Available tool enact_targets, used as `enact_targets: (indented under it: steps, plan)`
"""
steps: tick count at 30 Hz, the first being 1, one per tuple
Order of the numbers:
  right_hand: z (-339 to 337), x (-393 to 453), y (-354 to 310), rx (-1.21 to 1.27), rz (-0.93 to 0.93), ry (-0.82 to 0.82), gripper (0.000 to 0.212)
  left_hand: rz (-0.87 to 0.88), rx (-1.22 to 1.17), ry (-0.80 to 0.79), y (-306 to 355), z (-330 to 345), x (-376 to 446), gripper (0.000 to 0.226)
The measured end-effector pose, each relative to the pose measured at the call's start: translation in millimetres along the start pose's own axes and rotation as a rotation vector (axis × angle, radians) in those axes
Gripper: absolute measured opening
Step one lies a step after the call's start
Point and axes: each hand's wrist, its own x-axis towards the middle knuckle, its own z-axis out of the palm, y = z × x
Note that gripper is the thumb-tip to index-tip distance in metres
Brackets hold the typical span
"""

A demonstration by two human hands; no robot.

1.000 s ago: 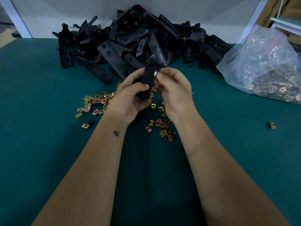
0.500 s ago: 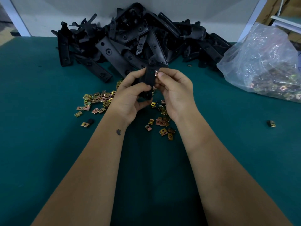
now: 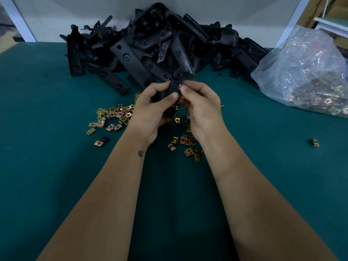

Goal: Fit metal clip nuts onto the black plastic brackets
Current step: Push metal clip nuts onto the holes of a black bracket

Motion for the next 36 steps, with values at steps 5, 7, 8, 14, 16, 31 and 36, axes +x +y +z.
enact_targets:
  steps: [5,7,8,14,16,31,36]
  plan:
    - [1.8,-3.0,0.5,-0.016,-0.033,-0.032,0.021,0.01,0.045,0.008,0.9,0.9,-2.1,0.019]
    - [4.1,-4.8,1.3,-0.016,-0.03,-0.051,0.021,0.018,0.072,0.005,1.0,1.7,-2.8,0.02]
    - [4.8,-5.2,1.3,-0.012,-0.029,-0.056,0.021,0.02,0.077,0.005,1.2,2.2,-3.1,0.02]
    - [3.9,-4.7,-0.3,-0.028,-0.039,-0.042,0.021,0.031,0.109,0.03,1.2,4.9,-4.0,0.019]
    - [5.1,-4.6,-1.3,-0.085,-0.074,-0.037,0.019,0.031,0.101,0.031,1.7,5.5,-4.4,0.018]
    - [18.4,-13.1,29.5,-1.523,-0.569,-0.598,0.046,0.174,-0.273,0.534,25.8,-33.4,5.7,0.016]
    - [16.9,-12.5,26.7,-1.664,-0.598,-0.567,0.033,0.15,-0.274,0.533,25.4,-31.7,5.1,0.015]
